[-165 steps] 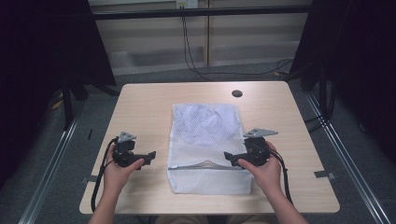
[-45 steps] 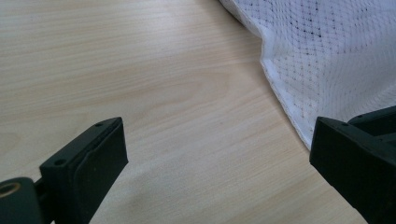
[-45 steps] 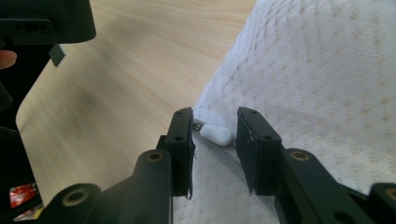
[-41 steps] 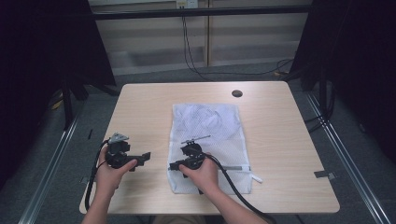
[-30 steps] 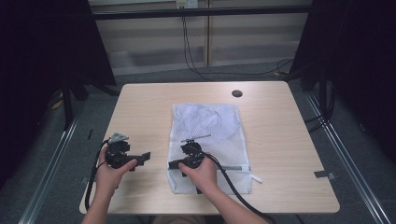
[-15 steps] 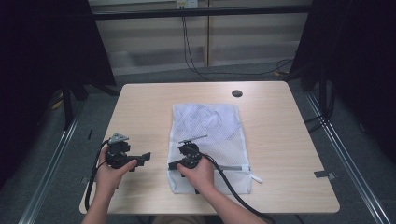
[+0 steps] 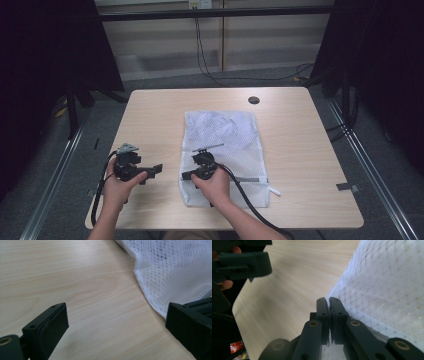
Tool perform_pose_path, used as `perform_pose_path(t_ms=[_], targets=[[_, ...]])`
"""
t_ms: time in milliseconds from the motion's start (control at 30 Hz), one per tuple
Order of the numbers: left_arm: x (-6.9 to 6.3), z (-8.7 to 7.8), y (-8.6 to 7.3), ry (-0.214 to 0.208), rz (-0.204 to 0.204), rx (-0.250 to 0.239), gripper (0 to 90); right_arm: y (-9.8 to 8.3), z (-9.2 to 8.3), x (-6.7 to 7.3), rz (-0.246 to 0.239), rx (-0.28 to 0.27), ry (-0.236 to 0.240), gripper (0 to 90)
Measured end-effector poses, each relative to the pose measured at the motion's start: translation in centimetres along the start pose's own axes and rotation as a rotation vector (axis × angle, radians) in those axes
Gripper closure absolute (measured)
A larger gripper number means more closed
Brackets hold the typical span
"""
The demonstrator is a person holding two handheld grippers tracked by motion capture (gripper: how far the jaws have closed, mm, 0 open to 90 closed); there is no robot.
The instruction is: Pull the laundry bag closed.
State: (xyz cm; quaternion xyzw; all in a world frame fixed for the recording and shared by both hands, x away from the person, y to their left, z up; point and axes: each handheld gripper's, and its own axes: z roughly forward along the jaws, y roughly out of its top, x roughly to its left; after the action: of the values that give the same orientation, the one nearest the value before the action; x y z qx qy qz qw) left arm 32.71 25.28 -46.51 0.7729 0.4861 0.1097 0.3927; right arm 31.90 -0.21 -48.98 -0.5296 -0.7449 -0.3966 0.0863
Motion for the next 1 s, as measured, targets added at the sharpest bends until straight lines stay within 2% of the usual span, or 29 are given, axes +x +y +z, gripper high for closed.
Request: perform_pose_path(t_ms=[33,267,567,700,800,967,1000], targets=[[0.0,0.0,0.0,-0.014,-0.004,0.003,4.3,0.2,-0.4,0.0,0.005,-0.010,0.007,86.9],[-0.3,0.2,0.0,-0.032,0.006,0.019,4.2,0.4,-1.3,-0.1,-0.003,-0.034,0.017,86.9],[-1.4,0.5,0.2,-0.095,0.002,0.024,4.2,0.8,-2.3,-0.2,0.003,-0.064,0.046,86.9],[-1.8,0.8,0.2,-0.103,0.005,0.032,4.2,0.8,-2.5,-0.2,-0.001,-0.067,0.042,86.9],[-2.0,0.9,0.1,-0.102,0.025,0.047,4.2,0.8,-2.6,-0.1,-0.002,-0.068,0.048,86.9],[-2.6,1.2,0.1,-0.121,0.031,0.051,4.2,0.9,-2.8,-0.1,0.000,-0.077,0.047,86.9],[-2.7,1.3,0.0,-0.118,0.022,0.045,4.2,0.9,-2.9,-0.1,-0.006,-0.079,0.050,86.9]])
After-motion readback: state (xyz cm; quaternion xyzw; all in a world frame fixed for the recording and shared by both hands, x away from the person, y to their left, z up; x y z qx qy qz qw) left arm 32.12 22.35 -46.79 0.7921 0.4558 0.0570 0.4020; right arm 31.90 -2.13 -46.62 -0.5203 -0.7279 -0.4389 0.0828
